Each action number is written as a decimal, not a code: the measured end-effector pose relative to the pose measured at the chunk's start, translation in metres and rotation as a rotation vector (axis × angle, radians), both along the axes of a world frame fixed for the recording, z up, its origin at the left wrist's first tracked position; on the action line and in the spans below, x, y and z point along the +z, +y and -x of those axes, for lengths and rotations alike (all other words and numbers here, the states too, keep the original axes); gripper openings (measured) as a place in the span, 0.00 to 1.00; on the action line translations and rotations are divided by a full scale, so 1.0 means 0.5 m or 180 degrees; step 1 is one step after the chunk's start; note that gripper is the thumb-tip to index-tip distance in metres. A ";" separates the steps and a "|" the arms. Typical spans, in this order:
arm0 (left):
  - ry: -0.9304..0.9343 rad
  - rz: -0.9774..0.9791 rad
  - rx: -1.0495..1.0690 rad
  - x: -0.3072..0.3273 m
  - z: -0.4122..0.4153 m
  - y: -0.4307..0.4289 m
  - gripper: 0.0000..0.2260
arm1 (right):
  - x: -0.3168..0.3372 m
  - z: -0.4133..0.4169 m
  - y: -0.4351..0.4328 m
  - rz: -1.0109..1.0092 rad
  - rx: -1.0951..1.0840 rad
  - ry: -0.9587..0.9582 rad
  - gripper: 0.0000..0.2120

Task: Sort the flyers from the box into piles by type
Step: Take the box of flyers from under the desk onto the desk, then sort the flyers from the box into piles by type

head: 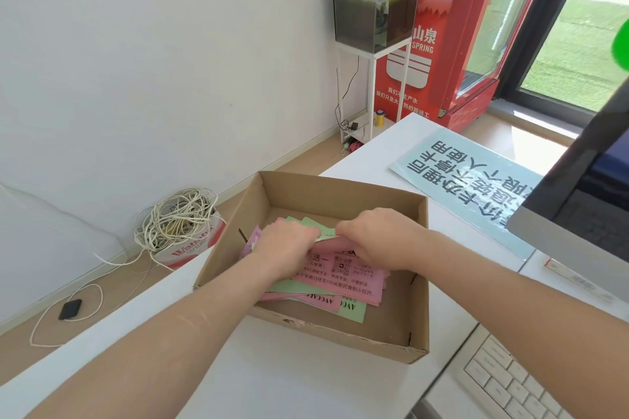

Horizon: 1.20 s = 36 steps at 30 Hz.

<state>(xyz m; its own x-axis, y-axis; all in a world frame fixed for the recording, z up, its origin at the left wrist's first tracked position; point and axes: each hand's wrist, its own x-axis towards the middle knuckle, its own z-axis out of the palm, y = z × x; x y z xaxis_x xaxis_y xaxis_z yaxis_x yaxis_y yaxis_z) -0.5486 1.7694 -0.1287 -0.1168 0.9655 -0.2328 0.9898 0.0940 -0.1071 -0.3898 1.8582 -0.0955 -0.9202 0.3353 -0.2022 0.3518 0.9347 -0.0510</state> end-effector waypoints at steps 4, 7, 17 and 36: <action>-0.0203 -0.0718 0.0033 0.079 0.017 -0.015 0.07 | 0.079 -0.029 0.008 0.1135 -0.0819 0.1101 0.08; -0.0430 -0.1477 0.0264 0.181 0.014 -0.064 0.18 | 0.144 -0.062 -0.002 0.1571 -0.1040 0.2013 0.20; 0.0188 -0.2647 0.0506 0.284 0.067 -0.487 0.11 | 0.174 0.017 -0.255 0.1533 0.0511 0.2691 0.16; -0.0968 -0.1697 0.1397 -0.011 0.008 -0.699 0.19 | -0.018 0.029 -0.458 0.0574 -0.0347 0.1817 0.15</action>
<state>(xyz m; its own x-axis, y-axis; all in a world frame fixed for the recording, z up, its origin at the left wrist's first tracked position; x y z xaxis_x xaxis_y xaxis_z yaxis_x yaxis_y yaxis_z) -0.5527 1.4200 -0.1343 -0.5219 0.8360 0.1695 0.8282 0.4490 0.3353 -0.4044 1.6291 -0.1045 -0.8622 0.4401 0.2507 0.3155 0.8539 -0.4139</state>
